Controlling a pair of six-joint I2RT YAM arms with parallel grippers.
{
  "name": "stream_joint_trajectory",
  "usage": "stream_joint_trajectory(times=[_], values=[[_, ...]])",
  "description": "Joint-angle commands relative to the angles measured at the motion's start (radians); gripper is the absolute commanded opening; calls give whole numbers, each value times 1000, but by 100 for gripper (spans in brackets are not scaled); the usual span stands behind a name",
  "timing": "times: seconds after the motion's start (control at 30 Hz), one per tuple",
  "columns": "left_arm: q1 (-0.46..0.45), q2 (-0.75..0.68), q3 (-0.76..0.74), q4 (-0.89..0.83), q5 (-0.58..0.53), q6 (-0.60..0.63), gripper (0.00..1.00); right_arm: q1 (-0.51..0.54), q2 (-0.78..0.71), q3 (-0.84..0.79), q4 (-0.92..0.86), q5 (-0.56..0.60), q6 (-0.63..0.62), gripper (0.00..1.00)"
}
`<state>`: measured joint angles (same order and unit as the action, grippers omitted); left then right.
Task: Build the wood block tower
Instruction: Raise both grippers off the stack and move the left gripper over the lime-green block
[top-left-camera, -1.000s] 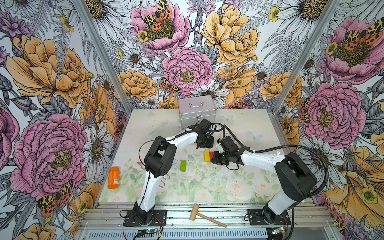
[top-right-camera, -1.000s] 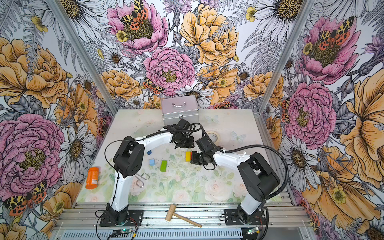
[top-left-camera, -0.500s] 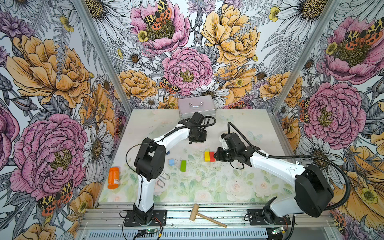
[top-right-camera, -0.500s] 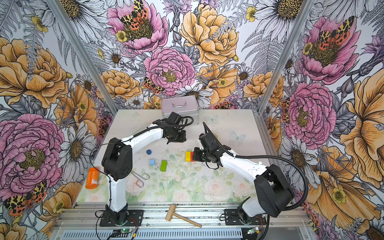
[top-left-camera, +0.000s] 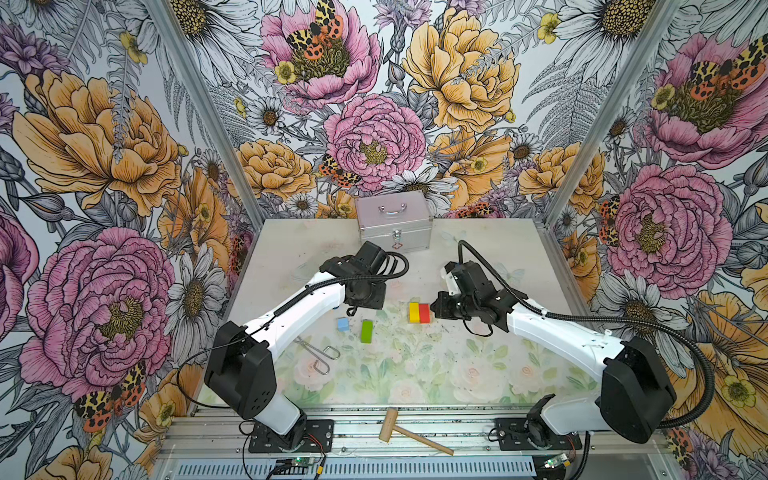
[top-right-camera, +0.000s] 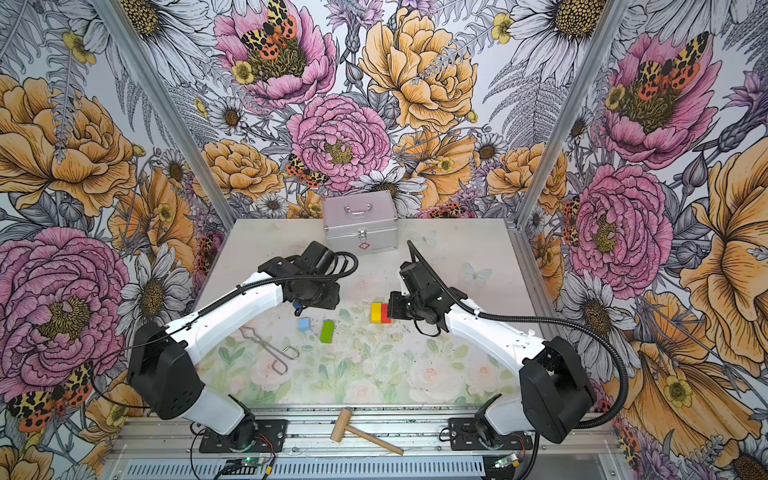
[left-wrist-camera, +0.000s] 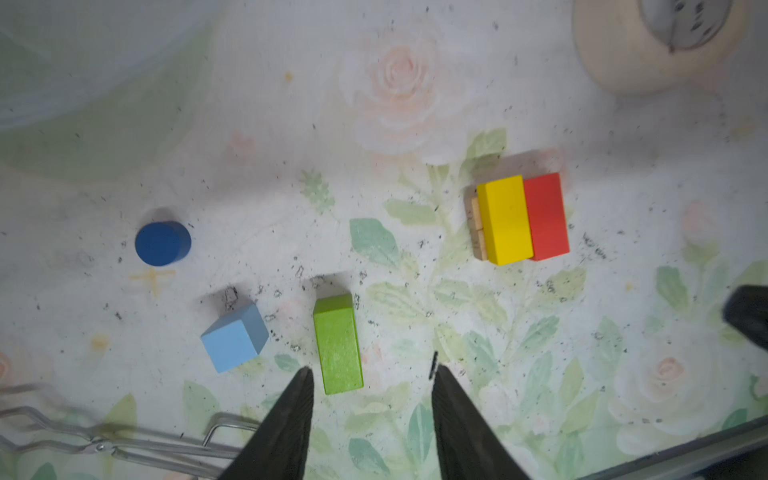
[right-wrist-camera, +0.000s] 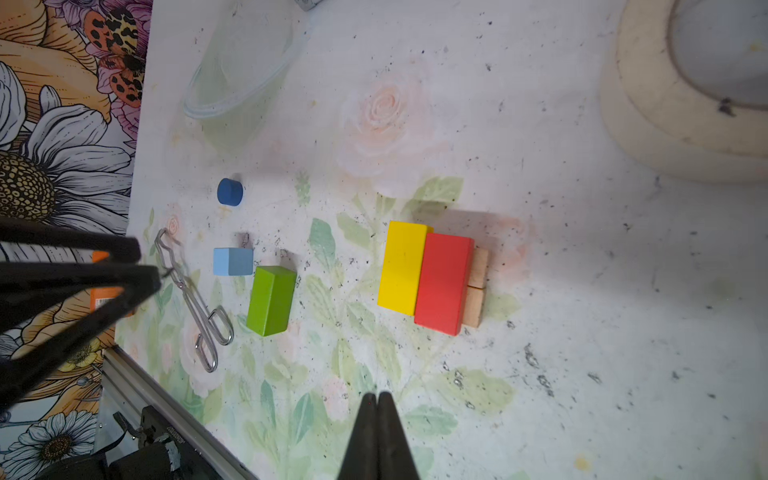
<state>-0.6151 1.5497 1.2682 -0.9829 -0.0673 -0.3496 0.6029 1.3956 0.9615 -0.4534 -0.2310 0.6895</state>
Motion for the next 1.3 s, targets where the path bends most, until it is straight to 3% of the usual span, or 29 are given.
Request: stream_joint_trajectory(times=[0.0,0.3,1.27], values=[[-4,-30,-57,-36,-63,-58,50,-4,-42,10,-3,22,-20,2],[-21,18,-117,-4,-64,-89,57,-9,-55,-12,-2,28,-19,5],[6,129,-172,135,1,-104,57,-8,-31,-9,-1,36,-16,6]])
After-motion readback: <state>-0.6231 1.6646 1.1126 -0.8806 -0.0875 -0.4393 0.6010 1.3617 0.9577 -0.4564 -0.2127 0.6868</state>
